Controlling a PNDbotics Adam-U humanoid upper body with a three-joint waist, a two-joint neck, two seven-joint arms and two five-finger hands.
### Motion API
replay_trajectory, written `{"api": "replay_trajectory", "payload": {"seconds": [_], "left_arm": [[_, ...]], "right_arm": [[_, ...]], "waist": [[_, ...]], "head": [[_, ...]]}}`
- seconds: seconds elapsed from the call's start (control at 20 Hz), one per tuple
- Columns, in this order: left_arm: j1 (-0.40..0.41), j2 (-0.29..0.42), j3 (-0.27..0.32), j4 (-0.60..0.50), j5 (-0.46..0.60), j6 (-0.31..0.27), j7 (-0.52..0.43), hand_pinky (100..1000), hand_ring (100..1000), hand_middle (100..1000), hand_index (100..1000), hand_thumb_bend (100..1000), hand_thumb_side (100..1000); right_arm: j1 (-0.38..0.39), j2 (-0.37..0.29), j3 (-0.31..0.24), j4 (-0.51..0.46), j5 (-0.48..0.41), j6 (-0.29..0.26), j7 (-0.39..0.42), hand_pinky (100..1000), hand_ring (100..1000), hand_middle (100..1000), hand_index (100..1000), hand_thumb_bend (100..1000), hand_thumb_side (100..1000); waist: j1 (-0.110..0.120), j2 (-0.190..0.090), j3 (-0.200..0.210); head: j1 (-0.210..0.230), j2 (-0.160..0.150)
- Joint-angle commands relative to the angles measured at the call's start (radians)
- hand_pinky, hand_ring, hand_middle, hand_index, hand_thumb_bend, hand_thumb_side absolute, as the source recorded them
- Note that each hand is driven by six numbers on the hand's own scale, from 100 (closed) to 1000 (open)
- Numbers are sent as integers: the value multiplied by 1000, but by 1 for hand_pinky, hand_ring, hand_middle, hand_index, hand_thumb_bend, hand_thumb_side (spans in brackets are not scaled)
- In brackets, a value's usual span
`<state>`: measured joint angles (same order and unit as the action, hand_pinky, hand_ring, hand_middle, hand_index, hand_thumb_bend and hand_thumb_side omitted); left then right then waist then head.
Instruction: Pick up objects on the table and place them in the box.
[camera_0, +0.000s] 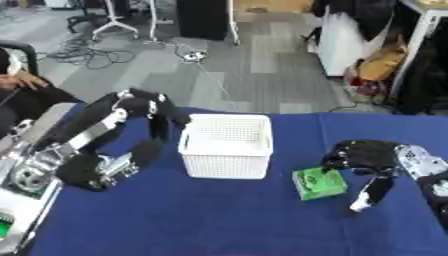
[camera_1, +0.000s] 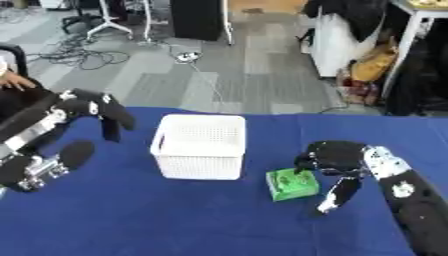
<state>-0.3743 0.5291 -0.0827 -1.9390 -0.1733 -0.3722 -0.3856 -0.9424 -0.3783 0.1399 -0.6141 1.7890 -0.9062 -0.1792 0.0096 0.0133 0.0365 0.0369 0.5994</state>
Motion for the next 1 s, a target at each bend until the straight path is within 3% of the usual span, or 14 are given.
{"api": "replay_trajectory", "payload": {"seconds": [0.05,1.0], "left_arm": [[-10,30,5,-9,-4,1,-2,366,469,578,772,123,1000],[-15,25,3,-9,0,0,-6,367,470,578,772,123,1000]], "right_arm": [[-21,-15,-15,-26,-12,-1,-12,866,763,832,864,769,1000],[-25,36,-95,-35,-66,-1,110,861,760,824,861,761,1000]], "waist": [[2,-11,1],[3,-9,7]], "head": [[13,-10],[20,-18]]}}
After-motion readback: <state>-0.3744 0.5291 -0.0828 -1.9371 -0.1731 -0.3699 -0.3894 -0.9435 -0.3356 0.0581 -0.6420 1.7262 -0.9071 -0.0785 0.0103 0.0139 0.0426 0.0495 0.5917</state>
